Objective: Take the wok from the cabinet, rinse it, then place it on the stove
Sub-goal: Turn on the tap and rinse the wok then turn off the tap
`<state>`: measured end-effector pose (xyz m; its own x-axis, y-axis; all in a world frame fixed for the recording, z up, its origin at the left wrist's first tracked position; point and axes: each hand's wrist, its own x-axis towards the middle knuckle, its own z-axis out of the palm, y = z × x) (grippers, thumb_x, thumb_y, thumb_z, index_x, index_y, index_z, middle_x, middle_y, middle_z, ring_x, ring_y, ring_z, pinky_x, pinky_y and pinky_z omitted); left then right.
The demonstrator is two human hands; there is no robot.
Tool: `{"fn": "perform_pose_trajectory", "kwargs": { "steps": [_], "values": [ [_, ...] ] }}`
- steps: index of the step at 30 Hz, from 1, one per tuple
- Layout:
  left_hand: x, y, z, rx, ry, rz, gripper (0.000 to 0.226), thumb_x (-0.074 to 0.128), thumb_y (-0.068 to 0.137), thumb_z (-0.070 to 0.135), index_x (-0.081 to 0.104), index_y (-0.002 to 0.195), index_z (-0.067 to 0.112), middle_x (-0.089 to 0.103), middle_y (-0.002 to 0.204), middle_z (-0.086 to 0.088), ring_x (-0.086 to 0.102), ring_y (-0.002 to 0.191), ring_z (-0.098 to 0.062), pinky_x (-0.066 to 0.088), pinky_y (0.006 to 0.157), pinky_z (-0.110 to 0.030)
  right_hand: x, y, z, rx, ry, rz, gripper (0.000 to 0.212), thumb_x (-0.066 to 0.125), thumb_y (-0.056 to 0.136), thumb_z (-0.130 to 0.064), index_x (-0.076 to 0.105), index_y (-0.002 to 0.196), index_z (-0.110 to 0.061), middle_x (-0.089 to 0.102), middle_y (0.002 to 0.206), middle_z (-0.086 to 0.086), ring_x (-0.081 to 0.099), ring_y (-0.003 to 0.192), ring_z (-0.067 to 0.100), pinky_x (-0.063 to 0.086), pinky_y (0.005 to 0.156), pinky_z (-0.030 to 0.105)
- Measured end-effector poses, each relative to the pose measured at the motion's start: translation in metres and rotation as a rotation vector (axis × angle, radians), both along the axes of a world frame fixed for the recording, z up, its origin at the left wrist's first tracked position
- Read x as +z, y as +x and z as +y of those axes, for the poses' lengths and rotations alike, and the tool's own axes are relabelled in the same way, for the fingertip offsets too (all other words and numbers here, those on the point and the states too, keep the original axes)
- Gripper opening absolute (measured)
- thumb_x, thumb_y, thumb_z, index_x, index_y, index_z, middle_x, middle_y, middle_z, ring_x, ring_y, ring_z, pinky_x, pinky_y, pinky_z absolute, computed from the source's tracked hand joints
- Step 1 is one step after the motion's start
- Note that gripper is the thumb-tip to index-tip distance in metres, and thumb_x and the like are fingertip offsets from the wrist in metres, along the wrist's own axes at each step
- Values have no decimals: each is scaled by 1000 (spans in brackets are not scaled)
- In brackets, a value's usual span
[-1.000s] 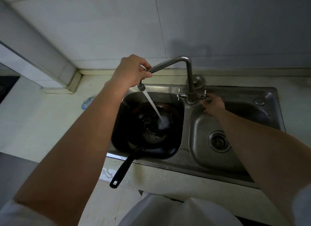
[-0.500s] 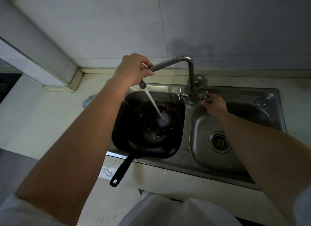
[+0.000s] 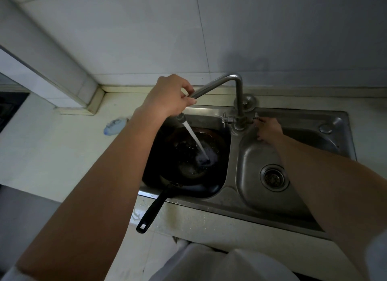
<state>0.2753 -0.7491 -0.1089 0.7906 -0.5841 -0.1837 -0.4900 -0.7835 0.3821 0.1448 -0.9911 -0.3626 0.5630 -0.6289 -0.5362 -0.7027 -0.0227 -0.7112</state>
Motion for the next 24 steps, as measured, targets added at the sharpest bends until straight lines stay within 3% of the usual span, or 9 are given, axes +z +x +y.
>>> {"fn": "perform_pose_trajectory", "kwargs": {
  "steps": [5, 13, 20, 24],
  "values": [
    [3, 7, -1, -11, 21, 7, 32, 77, 87, 35, 70, 118, 28, 66, 90, 5, 60, 74, -3, 39, 73, -22, 1, 0, -4, 18, 11, 16, 35, 54, 102, -37, 61, 134, -24, 67, 102, 12, 66, 62, 19, 49, 51, 27],
    [4, 16, -4, -11, 24, 27, 33, 78, 87, 34, 70, 118, 26, 65, 75, 12, 60, 71, 5, 32, 59, -14, 4, 0, -9, 95, -4, 49, 37, 51, 102, -44, 62, 131, -24, 66, 86, 10, 65, 70, 23, 51, 61, 30],
    [5, 14, -3, -11, 23, 34, 34, 78, 87, 33, 70, 119, 26, 64, 80, 10, 54, 67, 7, 32, 60, -14, 6, 0, -4, 48, 31, 37, 39, 52, 102, -42, 59, 136, -26, 66, 91, 10, 64, 65, 22, 48, 52, 27],
    [7, 11, -2, -14, 26, 33, 33, 77, 87, 34, 70, 119, 27, 67, 90, 5, 54, 68, 5, 35, 69, -21, 4, -1, -3, 8, 91, 21, 36, 51, 102, -43, 58, 135, -30, 66, 85, 11, 63, 58, 22, 48, 43, 23]
  ]
}}
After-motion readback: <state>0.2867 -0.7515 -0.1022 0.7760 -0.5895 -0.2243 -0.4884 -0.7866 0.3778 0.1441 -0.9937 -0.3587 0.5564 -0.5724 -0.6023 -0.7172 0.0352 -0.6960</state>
